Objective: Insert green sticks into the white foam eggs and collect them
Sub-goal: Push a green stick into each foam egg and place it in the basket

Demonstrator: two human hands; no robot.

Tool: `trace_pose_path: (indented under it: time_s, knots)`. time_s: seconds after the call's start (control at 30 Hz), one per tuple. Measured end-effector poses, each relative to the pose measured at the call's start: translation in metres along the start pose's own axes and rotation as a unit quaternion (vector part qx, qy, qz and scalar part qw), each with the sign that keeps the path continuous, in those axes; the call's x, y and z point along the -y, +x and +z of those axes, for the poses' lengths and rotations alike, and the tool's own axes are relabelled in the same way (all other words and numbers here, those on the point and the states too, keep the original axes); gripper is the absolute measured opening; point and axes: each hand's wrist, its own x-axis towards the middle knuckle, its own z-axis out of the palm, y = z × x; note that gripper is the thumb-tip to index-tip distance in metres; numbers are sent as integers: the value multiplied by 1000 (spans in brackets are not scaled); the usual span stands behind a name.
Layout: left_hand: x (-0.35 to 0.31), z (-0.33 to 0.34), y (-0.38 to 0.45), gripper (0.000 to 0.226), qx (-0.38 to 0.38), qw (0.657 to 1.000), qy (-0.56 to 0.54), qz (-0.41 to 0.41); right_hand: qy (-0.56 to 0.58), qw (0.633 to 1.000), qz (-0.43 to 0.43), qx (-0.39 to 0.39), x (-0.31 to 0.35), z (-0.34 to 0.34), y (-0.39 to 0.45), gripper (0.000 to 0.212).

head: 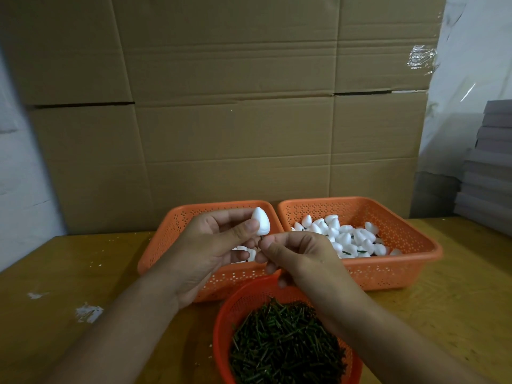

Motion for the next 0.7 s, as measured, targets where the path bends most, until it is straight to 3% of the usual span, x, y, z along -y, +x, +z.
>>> trace_pose_path:
  time_s: [0.37,0.7]
  knots:
    - [3,1,1,40,45,997,-63,-30,44,998,19,46,2,0,0,26]
    - [-2,-3,0,42,25,999,-20,16,-50,996,-55,-50,5,1,0,19]
